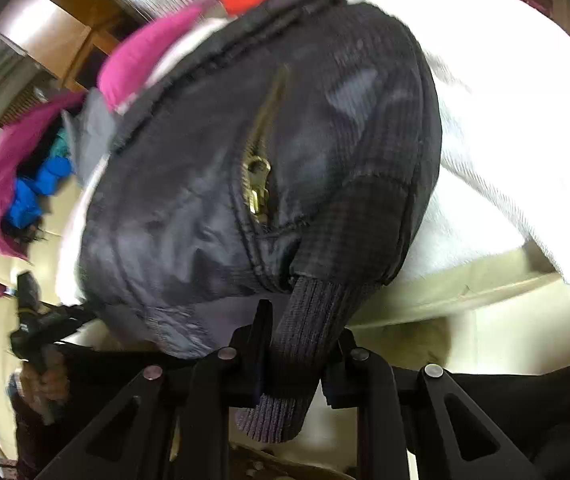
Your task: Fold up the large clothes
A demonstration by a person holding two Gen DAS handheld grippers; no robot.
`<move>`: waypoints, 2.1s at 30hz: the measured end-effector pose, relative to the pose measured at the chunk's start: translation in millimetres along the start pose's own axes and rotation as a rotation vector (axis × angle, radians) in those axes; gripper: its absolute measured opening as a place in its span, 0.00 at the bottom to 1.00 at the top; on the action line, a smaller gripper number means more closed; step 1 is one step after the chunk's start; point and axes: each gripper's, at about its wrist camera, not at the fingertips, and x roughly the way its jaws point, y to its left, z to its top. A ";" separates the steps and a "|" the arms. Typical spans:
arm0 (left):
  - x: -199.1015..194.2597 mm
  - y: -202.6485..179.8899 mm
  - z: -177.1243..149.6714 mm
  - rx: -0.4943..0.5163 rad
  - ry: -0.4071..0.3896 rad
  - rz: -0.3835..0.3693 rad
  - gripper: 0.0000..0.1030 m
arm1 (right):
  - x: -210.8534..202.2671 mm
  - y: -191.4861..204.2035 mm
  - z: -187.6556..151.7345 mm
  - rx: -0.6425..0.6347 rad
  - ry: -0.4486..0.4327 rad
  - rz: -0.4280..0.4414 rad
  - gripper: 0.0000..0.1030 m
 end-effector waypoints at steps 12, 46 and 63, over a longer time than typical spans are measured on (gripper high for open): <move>-3.7 5.9 -2.0 0.012 0.012 -0.071 0.14 | -24.0 26.3 8.2 -0.098 -0.014 -0.025 0.12; 3.7 -110.2 417.8 -0.009 -0.208 -0.264 0.11 | -5.6 71.9 416.4 0.054 -0.526 0.090 0.10; 71.0 -97.0 450.0 -0.066 -0.312 -0.319 0.55 | 87.0 -47.4 468.1 0.468 -0.482 0.415 0.83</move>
